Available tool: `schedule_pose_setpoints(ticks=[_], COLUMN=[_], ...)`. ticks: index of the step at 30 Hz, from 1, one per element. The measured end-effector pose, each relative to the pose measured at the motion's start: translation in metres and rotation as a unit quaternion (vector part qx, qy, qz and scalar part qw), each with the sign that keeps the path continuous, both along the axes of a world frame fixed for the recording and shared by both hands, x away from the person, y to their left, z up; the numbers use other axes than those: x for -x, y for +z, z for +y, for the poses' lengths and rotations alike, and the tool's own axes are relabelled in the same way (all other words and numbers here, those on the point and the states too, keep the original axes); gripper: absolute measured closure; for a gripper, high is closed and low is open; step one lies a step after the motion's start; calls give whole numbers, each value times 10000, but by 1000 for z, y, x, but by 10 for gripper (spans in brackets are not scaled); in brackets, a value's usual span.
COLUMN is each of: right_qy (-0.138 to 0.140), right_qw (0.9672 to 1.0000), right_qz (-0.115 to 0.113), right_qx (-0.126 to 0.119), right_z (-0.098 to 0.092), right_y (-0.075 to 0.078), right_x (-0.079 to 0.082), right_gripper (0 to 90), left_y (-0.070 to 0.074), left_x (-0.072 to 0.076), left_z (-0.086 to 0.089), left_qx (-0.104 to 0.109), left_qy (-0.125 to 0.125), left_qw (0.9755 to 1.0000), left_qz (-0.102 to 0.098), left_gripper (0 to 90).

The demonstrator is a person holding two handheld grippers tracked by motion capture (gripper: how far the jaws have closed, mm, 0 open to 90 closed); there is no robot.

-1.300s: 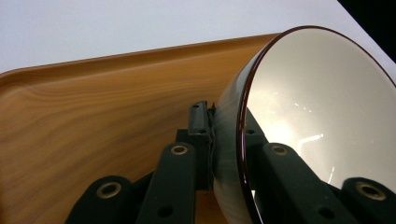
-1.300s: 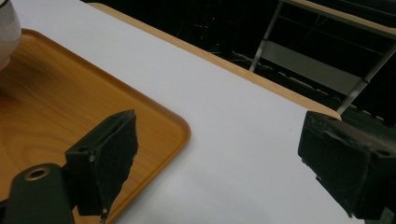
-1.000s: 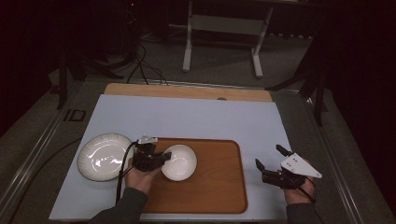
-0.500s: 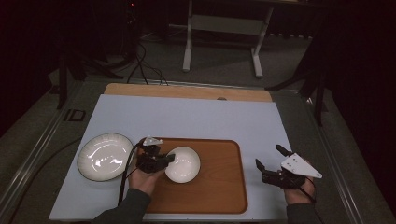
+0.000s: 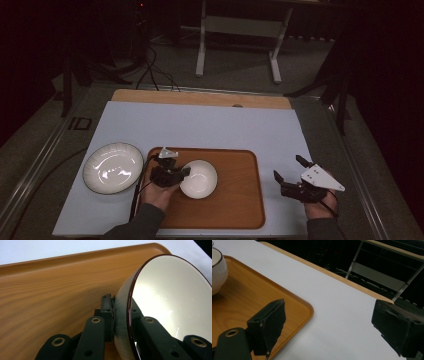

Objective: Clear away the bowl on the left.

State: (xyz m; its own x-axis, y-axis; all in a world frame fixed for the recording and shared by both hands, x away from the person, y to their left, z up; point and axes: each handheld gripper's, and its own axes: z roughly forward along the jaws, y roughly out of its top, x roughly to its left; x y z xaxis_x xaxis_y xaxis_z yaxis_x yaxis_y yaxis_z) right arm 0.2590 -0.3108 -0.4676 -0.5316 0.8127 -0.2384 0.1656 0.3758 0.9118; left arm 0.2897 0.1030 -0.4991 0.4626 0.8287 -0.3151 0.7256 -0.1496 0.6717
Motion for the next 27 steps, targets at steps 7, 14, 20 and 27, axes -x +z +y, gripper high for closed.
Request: schedule_pose_setpoints(ticks=[7,14,20,27], right_qy=[7,-1,14,11], right_qw=[10000,10000,10000,10000], right_qz=[0,2,1,17], right_qx=[-5,-15,-1,4], right_z=[0,0,0,1], right_y=[0,0,0,-1], right_x=[0,1,0,0], right_gripper=[116,116,116,116], left_y=[-6,-8,-11,-14], left_x=[0,0,-2,-6], left_z=[-3,-5,-8,-6], left_qx=[-85,-173,-298,-263], left_qy=[85,165,214,248], left_qw=[9999,9997,9993,9993], left_qz=[11,-82,-100,-28], left_gripper=[819,818,813,794])
